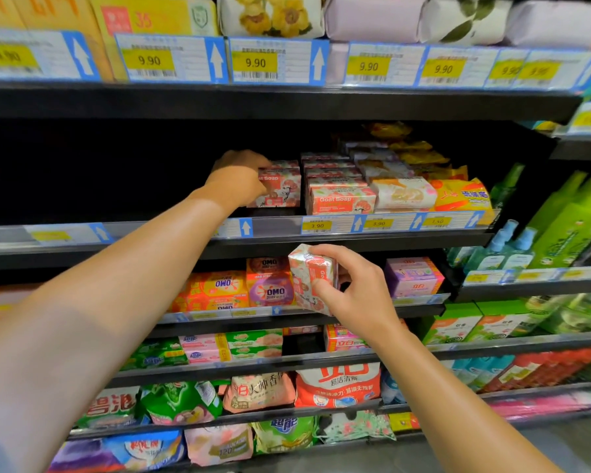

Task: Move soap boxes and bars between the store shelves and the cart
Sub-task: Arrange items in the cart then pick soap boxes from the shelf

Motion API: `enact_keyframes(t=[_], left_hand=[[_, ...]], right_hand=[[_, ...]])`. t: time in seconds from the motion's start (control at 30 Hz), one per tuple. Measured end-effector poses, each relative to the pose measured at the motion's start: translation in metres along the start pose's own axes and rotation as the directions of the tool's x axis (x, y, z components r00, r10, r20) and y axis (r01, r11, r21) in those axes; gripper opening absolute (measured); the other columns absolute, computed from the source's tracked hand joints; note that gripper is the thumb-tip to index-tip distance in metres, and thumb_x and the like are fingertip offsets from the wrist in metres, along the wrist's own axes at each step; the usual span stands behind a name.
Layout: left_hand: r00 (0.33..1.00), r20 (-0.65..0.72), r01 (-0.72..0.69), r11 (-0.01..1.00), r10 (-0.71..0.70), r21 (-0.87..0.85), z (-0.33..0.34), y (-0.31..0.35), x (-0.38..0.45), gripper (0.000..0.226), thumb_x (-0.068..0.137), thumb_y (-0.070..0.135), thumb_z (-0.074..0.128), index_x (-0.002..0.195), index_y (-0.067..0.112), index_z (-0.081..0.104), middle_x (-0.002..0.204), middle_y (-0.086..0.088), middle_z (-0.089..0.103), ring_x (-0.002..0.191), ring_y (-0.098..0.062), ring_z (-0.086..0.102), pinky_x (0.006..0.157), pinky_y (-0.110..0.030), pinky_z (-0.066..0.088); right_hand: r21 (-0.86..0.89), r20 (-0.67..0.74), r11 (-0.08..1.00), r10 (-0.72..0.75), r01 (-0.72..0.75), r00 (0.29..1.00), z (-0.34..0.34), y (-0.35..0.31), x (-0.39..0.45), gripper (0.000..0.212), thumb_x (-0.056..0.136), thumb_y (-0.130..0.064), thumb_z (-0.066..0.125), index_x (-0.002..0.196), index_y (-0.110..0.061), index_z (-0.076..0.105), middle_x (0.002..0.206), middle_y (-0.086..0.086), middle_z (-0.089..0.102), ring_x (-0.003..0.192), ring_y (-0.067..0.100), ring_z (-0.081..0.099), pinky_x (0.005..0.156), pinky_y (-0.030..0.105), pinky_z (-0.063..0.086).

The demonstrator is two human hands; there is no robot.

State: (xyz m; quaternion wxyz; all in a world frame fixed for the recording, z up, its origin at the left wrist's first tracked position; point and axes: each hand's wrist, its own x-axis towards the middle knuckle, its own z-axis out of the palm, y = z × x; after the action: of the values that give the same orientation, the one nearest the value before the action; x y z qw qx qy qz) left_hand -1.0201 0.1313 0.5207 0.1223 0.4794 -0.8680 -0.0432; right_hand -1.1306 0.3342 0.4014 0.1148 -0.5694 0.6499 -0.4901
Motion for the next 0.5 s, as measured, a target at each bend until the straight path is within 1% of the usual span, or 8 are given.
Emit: enact_keyframes(t=[0.1, 0.2, 0.27, 0.33, 0.4, 0.43, 0.5], left_hand=[[1.000, -0.013, -0.011, 1.000, 0.011, -0.009, 0.005, 0.006, 0.002, 0.049, 0.093, 0.026, 0.066, 0.140, 0.023, 0.052, 0.138, -0.009, 0.054, 0.123, -0.030, 0.051, 0.101, -0.039, 0.045], [1.000, -0.010, -0.021, 1.000, 0.021, -0.017, 0.005, 0.005, 0.003, 0.050, 0.093, 0.029, 0.066, 0.140, 0.023, 0.052, 0.137, -0.008, 0.054, 0.122, -0.029, 0.052, 0.100, -0.038, 0.046], [0.999, -0.002, -0.040, 0.999, 0.040, -0.031, 0.004, 0.002, 0.003, 0.055, 0.092, 0.032, 0.067, 0.143, 0.023, 0.048, 0.140, -0.008, 0.052, 0.124, -0.029, 0.050, 0.102, -0.039, 0.044], [0.997, -0.010, -0.077, 0.996, 0.076, -0.038, 0.005, -0.003, 0.000, 0.064, 0.091, 0.037, 0.067, 0.148, 0.023, 0.040, 0.147, -0.009, 0.046, 0.130, -0.031, 0.044, 0.105, -0.039, 0.040], [0.993, -0.072, -0.096, 0.992, 0.091, -0.078, 0.005, -0.008, -0.007, 0.069, 0.090, 0.041, 0.065, 0.150, 0.025, 0.035, 0.152, -0.008, 0.040, 0.136, -0.033, 0.039, 0.108, -0.040, 0.038], [0.988, -0.131, -0.102, 0.987, 0.085, -0.126, 0.003, -0.012, -0.015, 0.067, 0.089, 0.041, 0.065, 0.149, 0.026, 0.038, 0.151, -0.008, 0.042, 0.135, -0.032, 0.040, 0.108, -0.039, 0.040], [0.952, -0.288, -0.172, 0.956, 0.099, -0.239, -0.001, -0.012, -0.037, 0.053, 0.088, 0.035, 0.064, 0.139, 0.025, 0.053, 0.139, -0.004, 0.055, 0.129, -0.027, 0.048, 0.105, -0.034, 0.042]], right_hand=[[-0.006, 0.001, 1.000, 0.002, -0.002, 1.000, 0.000, -0.001, 0.001, 0.046, 0.085, -0.012, 0.069, 0.124, -0.032, 0.063, 0.120, -0.022, 0.062, 0.114, -0.002, 0.057, 0.089, 0.031, 0.057], [-0.021, 0.002, 1.000, 0.003, -0.003, 1.000, 0.000, -0.003, 0.001, 0.045, 0.085, -0.012, 0.070, 0.125, -0.032, 0.063, 0.119, -0.022, 0.063, 0.112, -0.003, 0.058, 0.088, 0.029, 0.057], [-0.023, 0.003, 1.000, 0.002, -0.002, 1.000, -0.001, -0.006, 0.001, 0.045, 0.084, -0.012, 0.070, 0.124, -0.030, 0.064, 0.118, -0.020, 0.064, 0.111, -0.002, 0.059, 0.088, 0.027, 0.057], [-0.010, 0.001, 1.000, 0.003, -0.003, 1.000, -0.002, -0.009, 0.000, 0.045, 0.084, -0.011, 0.069, 0.124, -0.029, 0.064, 0.116, -0.019, 0.065, 0.108, -0.001, 0.061, 0.086, 0.023, 0.056], [0.030, -0.012, 0.999, 0.025, -0.025, 1.000, -0.005, -0.013, -0.001, 0.048, 0.083, -0.010, 0.071, 0.125, -0.029, 0.062, 0.110, -0.017, 0.067, 0.101, -0.001, 0.063, 0.083, 0.019, 0.055], [0.063, -0.014, 0.996, 0.057, -0.056, 0.998, -0.005, -0.015, -0.002, 0.052, 0.082, -0.010, 0.072, 0.128, -0.029, 0.058, 0.108, -0.016, 0.067, 0.098, -0.002, 0.063, 0.082, 0.018, 0.054], [0.128, -0.018, 0.985, 0.122, -0.119, 0.992, -0.008, -0.018, -0.001, 0.062, 0.082, -0.012, 0.074, 0.134, -0.031, 0.048, 0.104, -0.014, 0.068, 0.093, -0.002, 0.064, 0.081, 0.017, 0.053]])
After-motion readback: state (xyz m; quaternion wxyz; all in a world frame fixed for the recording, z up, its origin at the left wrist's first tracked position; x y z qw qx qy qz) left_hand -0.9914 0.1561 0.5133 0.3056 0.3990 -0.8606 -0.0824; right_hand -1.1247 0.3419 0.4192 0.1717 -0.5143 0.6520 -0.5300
